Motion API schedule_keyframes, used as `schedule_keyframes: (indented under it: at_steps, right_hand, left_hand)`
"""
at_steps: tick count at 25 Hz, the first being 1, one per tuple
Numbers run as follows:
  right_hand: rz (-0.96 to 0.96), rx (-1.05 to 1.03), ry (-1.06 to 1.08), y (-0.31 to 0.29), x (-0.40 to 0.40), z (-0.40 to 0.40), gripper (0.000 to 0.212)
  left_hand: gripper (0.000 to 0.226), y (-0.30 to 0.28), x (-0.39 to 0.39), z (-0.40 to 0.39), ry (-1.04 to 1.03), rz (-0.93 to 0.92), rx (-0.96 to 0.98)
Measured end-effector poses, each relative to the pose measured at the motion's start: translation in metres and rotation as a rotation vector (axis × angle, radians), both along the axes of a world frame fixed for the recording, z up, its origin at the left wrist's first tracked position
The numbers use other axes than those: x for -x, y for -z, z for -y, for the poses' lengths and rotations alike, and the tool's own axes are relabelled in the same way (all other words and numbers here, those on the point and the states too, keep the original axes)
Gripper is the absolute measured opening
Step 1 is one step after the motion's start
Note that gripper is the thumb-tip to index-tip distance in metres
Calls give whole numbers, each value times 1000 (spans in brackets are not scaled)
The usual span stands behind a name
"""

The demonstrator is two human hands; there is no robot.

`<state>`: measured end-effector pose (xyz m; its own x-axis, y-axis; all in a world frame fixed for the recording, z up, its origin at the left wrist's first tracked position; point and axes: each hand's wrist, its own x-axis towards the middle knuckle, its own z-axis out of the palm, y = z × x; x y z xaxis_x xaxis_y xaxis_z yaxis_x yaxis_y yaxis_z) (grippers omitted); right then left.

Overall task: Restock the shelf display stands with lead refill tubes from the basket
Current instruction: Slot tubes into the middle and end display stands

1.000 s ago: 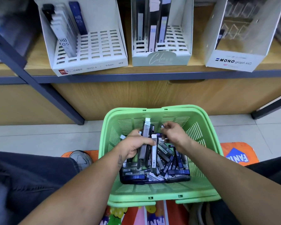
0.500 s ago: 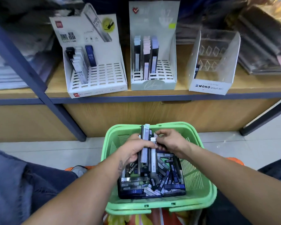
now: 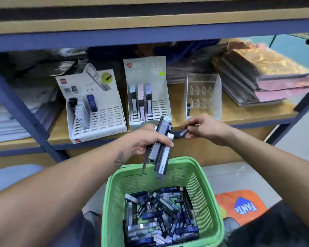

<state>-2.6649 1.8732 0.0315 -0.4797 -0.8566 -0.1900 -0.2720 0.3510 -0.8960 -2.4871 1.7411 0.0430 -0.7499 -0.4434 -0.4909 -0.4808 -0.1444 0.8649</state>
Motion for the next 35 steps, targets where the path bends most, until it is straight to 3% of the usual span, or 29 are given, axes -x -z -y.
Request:
schedule_keyframes:
  at_steps: [5, 7, 9, 14, 21, 27, 31, 35]
  right_hand:
    - [-225, 114, 134, -54, 41, -2, 14]
    - [-304, 141, 218, -64, 54, -3, 18]
    - [-305, 164, 251, -65, 64, -2, 22]
    - [-370, 155, 297, -52, 86, 6, 21]
    - [-449, 74, 227, -44, 87, 6, 19]
    - [-671, -8, 182, -56, 81, 7, 14]
    - [-761, -94, 197, -58, 84, 10, 28]
    - [-740, -100, 202, -56, 85, 11, 28]
  left_hand:
    - [49, -40, 47, 3, -25, -95, 8]
    - [38, -45, 62, 9, -58, -120, 14]
    - [30, -50, 69, 11, -78, -140, 8]
    - [43, -34, 83, 23, -97, -140, -43]
    - [33, -26, 88, 23, -93, -144, -74]
    - [30, -28, 85, 18, -73, -143, -86]
    - [31, -31, 84, 18, -70, -138, -88]
    - [28, -31, 84, 18, -68, -142, -91]
